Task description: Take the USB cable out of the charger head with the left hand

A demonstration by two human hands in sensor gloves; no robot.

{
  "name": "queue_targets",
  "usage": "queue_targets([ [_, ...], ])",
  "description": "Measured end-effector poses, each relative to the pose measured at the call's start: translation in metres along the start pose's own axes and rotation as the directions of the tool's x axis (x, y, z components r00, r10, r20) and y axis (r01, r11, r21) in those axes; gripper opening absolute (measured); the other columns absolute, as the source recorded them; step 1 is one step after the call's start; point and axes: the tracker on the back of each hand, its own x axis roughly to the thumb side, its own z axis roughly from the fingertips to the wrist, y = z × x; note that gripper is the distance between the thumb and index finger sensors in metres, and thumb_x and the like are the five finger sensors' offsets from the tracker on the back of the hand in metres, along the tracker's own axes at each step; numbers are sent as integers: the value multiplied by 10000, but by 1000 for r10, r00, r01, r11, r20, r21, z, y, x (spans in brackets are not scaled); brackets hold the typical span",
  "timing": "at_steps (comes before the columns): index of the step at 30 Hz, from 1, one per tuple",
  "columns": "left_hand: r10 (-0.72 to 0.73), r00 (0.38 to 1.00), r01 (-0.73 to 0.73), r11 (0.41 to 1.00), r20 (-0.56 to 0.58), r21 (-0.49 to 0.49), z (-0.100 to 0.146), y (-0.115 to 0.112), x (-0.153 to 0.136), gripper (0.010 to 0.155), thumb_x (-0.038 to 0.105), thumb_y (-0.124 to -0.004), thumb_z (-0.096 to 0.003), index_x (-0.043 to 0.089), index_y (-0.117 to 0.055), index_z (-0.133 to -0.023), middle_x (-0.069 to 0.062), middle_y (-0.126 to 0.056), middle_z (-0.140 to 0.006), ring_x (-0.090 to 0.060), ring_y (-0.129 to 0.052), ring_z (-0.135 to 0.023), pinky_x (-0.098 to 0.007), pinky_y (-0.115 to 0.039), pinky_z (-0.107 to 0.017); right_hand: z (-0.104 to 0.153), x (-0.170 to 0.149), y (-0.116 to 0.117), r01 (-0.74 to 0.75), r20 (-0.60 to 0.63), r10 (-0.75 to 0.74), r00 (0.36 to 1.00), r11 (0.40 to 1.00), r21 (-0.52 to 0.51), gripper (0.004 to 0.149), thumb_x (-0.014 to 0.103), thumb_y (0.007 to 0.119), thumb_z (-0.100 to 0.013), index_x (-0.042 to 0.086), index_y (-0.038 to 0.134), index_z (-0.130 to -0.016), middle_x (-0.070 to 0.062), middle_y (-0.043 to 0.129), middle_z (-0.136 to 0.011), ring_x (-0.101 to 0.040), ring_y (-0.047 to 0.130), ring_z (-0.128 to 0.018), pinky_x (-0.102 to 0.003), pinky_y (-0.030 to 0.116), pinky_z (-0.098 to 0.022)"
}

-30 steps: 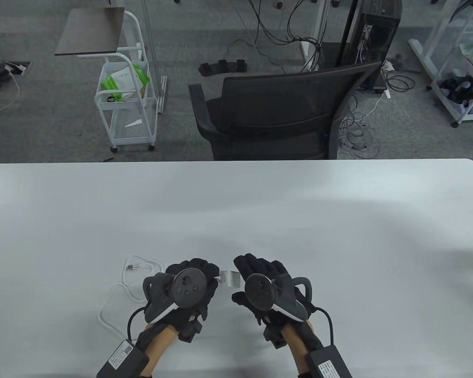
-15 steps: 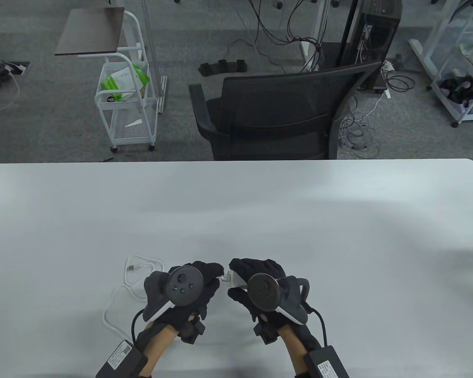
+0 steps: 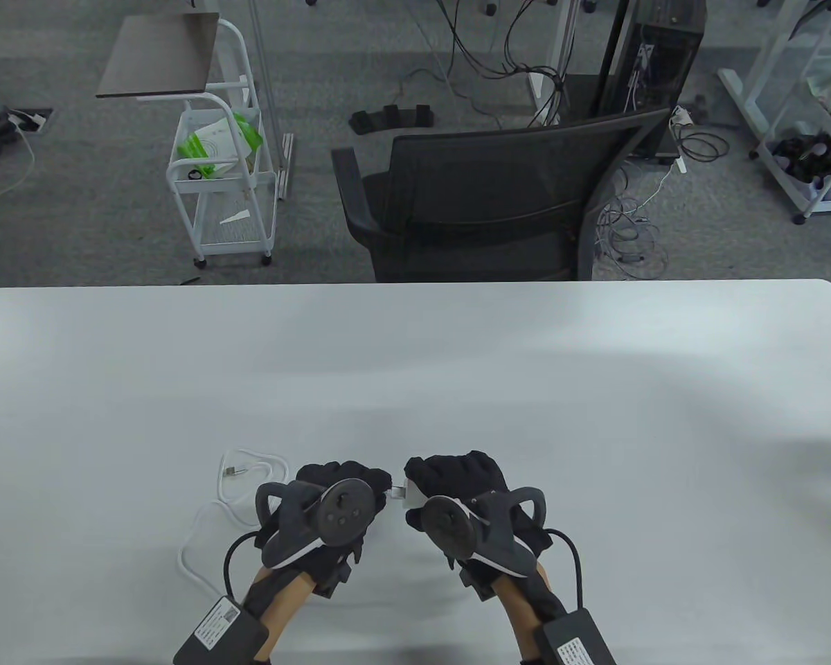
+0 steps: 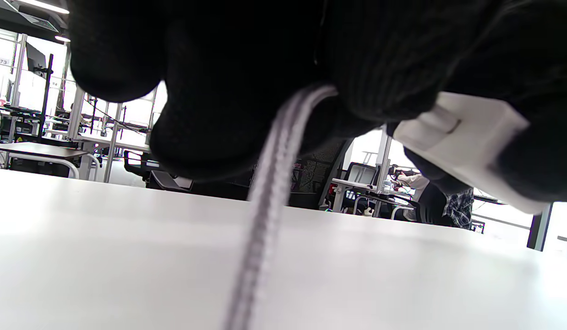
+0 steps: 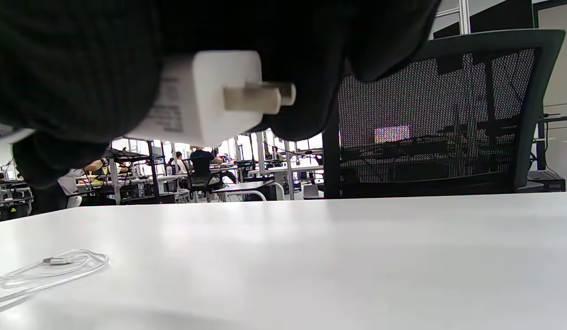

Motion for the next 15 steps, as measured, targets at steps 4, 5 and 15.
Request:
queue_targets([
  [4,3,1000,-3,1000,-4,2,-1,3,-1,409,411,-878,-282,355,-995,-670,43,-1146,-551,-222,-1139,-404,-521,-872,-502,-1,1,-4,-15,4,15,1000,1000,-13,698,559,917,-231,335,792,-881,50,933,-863,-176,1009,-778,-505,725,-687],
  [5,3,1000,-3,1000,-7,0,-1,3,-1,408,411,-879,-283,354,-995,-671,41,-1146,-550,-224,-1138,-405,-521,-872,-498,0,1,-5,-20,7,20,1000,1000,-14,699,562,915,-230,335,794,-880,51,935,-860,-175,1010,-777,-505,726,-687],
  [15,-54,987,53,999,-153,-10,1,10,-47,395,391,-879,-293,346,-990,-669,53,-1148,-548,-208,-1140,-389,-496,-892,-446,4,-36,-7,-93,-89,93,992,996,3,687,540,930,-228,320,815,-869,36,944,-853,-191,1015,-773,-515,731,-678],
])
